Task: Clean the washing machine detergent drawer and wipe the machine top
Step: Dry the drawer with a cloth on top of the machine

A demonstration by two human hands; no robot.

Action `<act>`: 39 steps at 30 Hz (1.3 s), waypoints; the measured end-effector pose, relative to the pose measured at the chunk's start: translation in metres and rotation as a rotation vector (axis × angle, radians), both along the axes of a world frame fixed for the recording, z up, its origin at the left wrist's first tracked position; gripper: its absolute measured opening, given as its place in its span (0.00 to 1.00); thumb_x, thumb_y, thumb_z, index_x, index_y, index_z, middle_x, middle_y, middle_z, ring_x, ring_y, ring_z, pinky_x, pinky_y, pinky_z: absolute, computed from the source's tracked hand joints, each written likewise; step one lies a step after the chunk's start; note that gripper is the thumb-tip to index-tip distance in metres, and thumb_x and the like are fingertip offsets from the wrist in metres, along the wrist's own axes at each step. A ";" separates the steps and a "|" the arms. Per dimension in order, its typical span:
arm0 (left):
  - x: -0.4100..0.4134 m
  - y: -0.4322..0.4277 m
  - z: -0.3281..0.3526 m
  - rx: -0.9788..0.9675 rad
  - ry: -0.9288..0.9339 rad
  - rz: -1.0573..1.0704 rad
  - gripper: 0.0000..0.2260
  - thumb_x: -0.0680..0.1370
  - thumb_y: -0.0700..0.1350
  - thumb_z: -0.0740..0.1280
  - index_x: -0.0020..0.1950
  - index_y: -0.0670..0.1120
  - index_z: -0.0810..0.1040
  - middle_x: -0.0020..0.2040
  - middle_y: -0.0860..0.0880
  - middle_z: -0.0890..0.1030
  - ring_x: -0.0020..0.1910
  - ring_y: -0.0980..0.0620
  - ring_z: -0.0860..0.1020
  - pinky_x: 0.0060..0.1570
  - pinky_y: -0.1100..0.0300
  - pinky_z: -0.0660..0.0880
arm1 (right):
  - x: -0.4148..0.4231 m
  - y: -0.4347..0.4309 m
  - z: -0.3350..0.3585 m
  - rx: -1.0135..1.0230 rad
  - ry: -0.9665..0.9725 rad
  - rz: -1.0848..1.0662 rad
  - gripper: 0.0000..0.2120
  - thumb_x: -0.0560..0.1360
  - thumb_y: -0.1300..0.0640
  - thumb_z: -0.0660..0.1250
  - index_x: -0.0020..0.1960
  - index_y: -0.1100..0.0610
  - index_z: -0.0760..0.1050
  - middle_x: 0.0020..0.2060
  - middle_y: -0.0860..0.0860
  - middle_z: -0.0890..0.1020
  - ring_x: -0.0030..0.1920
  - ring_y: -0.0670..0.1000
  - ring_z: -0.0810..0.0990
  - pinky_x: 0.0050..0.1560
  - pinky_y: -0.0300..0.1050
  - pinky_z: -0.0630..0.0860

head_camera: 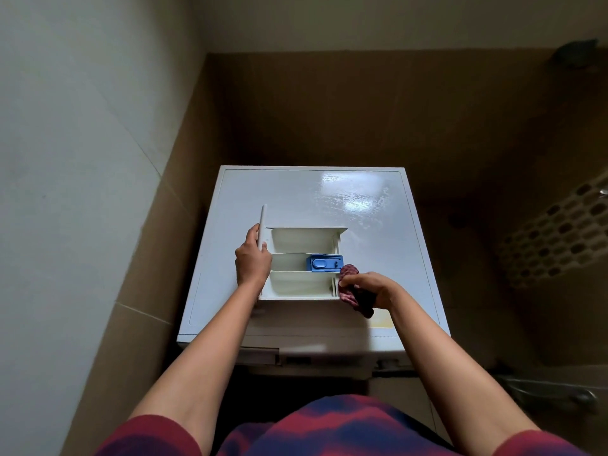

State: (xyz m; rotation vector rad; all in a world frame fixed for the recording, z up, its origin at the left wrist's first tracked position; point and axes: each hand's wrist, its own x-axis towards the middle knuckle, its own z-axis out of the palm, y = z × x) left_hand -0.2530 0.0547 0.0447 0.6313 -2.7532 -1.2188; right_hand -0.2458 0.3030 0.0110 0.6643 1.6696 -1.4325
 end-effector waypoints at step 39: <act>0.000 0.001 -0.001 -0.011 -0.007 0.005 0.19 0.81 0.39 0.60 0.72 0.47 0.67 0.55 0.39 0.79 0.51 0.39 0.79 0.50 0.47 0.78 | 0.013 -0.004 -0.006 -0.247 -0.143 -0.103 0.07 0.75 0.56 0.64 0.43 0.60 0.75 0.27 0.55 0.78 0.27 0.54 0.73 0.34 0.43 0.68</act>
